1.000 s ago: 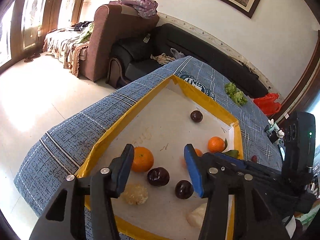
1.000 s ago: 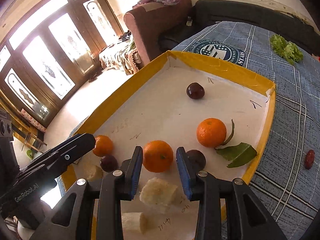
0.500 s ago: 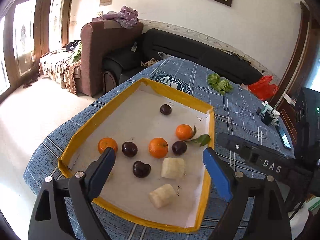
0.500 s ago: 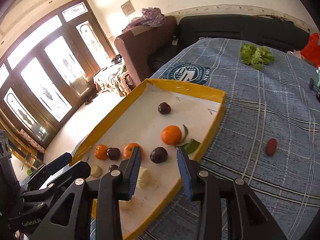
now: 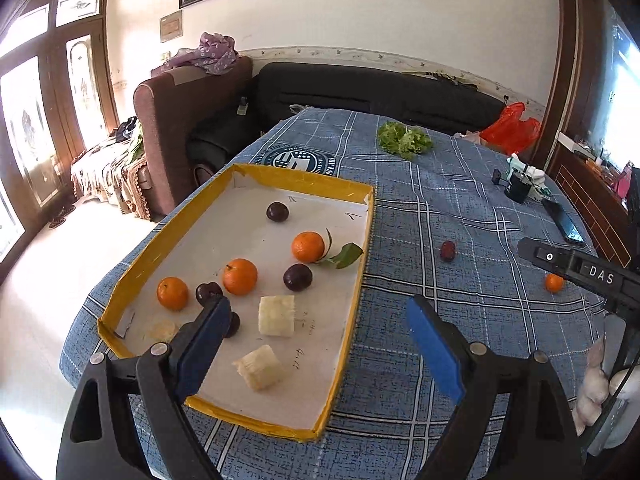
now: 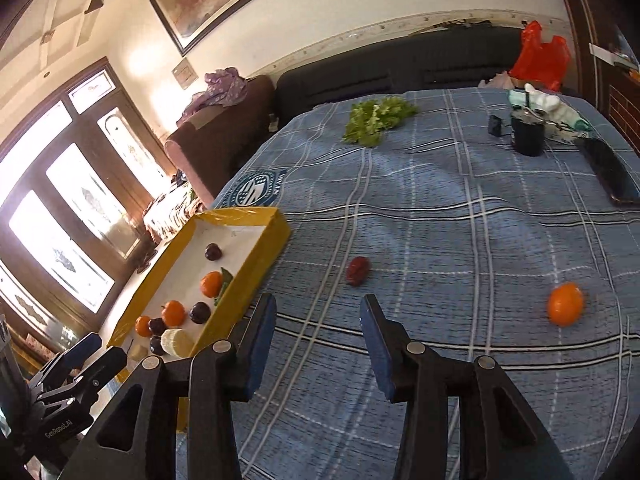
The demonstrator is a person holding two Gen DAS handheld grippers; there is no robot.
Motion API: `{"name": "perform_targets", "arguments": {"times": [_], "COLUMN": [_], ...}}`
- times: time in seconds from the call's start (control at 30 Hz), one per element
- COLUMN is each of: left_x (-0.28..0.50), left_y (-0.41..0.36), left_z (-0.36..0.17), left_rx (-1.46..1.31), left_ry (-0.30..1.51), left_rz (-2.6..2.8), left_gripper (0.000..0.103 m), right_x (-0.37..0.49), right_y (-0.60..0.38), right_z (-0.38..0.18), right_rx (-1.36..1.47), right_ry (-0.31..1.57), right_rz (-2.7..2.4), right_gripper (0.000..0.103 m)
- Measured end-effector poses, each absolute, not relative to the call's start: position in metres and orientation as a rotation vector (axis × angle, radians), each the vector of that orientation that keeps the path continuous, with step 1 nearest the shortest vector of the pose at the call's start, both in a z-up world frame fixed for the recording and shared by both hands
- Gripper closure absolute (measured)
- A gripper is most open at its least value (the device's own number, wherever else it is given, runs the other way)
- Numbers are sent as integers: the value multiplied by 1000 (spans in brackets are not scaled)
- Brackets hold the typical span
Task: Organize fruits
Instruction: 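Move both tools toward the last orange and the red date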
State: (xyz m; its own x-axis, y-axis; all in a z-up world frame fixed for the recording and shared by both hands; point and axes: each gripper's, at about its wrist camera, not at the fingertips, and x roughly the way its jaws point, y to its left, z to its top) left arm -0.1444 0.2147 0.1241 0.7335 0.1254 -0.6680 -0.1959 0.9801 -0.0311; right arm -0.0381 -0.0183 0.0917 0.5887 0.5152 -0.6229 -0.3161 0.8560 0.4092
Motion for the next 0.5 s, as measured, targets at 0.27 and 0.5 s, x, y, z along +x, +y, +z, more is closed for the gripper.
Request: {"name": "perform_targets", "arguments": {"times": [0.27, 0.5], "left_x": [-136, -119], "left_y": [190, 164], "left_z": [108, 87], "left_rx": [-197, -243], "left_ry": [799, 882], "left_rz": [-16, -131], "left_gripper": [14, 14], "right_x": [-31, -20], "right_y": [-118, -178], "right_z": [91, 76], "right_rx": [381, 420], "right_ry": [756, 761], "right_rz": [313, 153], "right_gripper": [55, 48]}}
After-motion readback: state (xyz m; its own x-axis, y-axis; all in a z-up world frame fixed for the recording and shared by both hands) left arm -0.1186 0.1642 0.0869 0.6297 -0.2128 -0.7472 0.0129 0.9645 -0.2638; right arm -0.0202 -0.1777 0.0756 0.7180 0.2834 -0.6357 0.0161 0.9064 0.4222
